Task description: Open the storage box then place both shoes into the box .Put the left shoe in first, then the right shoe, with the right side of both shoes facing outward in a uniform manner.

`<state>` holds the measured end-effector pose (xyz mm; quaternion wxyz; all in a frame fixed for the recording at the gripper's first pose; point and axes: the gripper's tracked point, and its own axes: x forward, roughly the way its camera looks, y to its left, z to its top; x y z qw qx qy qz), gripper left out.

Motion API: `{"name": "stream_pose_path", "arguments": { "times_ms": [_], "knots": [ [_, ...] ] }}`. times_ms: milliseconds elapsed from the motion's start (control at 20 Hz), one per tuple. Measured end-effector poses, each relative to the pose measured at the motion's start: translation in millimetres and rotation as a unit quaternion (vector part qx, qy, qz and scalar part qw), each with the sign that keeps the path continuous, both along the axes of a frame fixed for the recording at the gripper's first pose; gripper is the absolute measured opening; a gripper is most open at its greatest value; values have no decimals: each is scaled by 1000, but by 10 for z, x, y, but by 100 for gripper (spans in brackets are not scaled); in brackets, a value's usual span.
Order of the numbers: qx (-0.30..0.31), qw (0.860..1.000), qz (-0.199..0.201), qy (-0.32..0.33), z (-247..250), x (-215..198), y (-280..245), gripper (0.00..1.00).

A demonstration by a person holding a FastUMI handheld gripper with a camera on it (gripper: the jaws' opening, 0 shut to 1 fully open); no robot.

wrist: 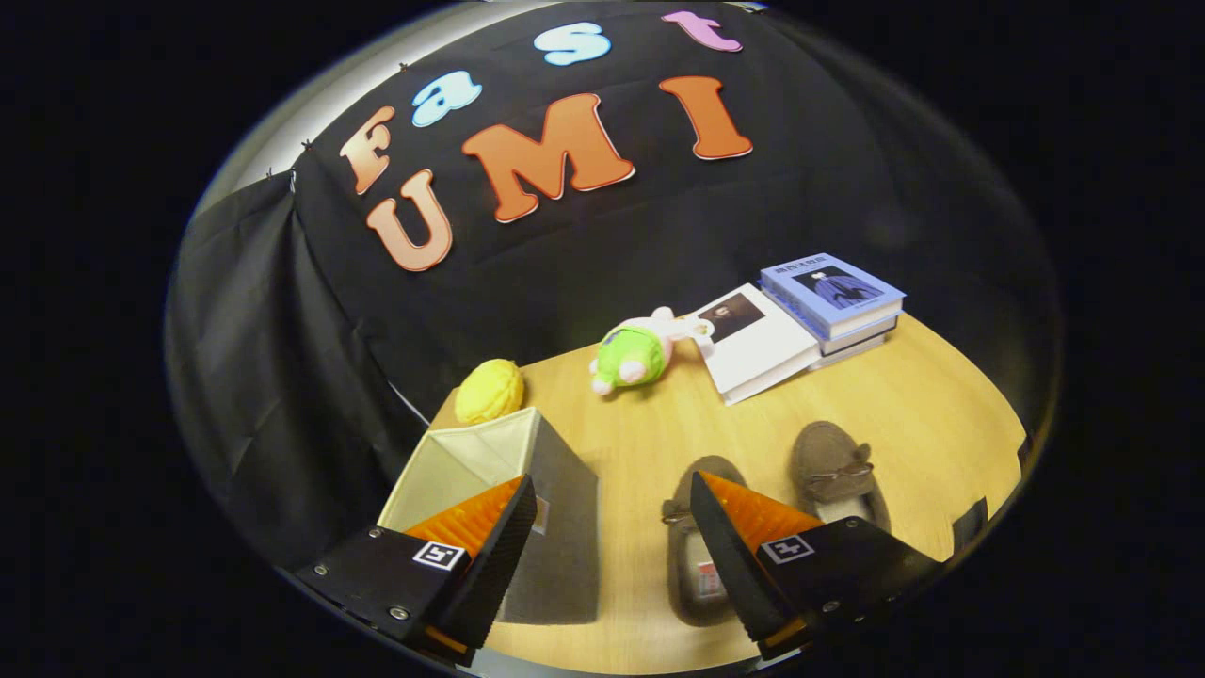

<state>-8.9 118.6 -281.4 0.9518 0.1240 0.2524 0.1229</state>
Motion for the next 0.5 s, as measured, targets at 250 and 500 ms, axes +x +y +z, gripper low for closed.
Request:
{"name": "stream_pose_path", "arguments": {
  "times_ms": [250,500],
  "knots": [
    [-60,997,-33,20,-453,2,-428,97],
    [-94,994,-27,50,-834,28,-548,78]
  ]
}}
